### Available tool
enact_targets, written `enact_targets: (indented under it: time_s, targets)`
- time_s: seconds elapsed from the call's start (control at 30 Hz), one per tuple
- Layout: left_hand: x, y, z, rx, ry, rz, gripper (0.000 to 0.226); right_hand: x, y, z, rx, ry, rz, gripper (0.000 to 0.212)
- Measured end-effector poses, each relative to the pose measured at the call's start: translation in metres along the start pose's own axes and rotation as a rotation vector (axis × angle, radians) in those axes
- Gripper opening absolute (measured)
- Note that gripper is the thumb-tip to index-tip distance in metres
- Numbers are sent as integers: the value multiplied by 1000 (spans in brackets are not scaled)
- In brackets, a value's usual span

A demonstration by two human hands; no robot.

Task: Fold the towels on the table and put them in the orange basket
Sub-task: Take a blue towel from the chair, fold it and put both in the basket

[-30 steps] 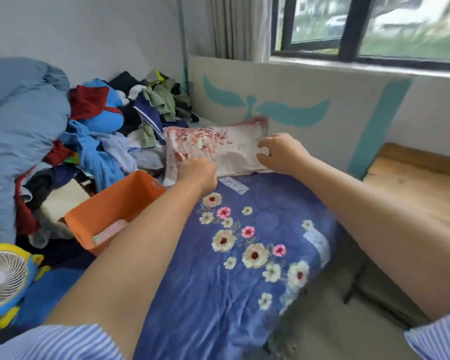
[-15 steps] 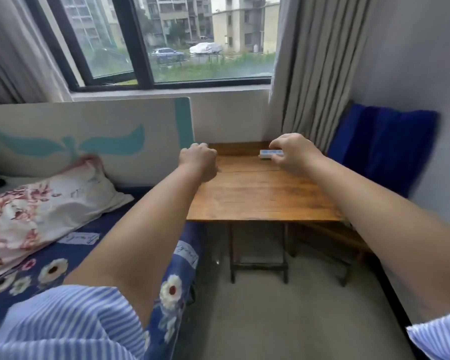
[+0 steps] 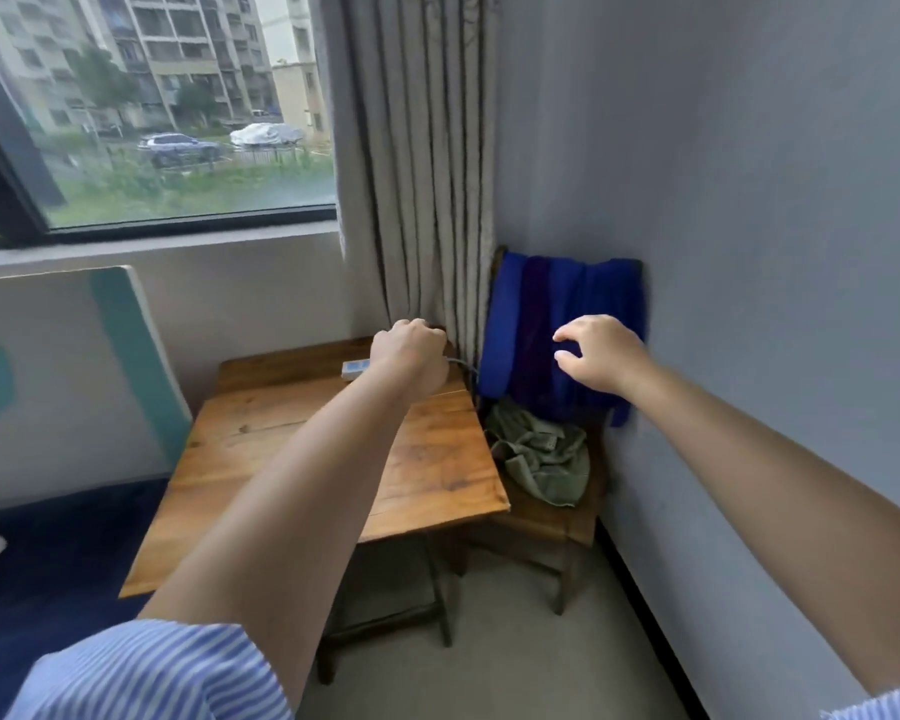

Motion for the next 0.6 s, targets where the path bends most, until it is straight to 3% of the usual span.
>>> enact_targets:
  time_s: [0.6]
  targets:
    - [66,-342,74,-79,90,321,30,191,-236,26,-14,29,408,35]
Point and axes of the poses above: each hand's wrist, its own y-axis away from the middle knuckle, its own z-axis out of the palm, x = y × z, the point moved 8 cm from there along -y, towards the middle knuckle, and after that the axes turned 7 degrees about z, right-handed, at the moved point
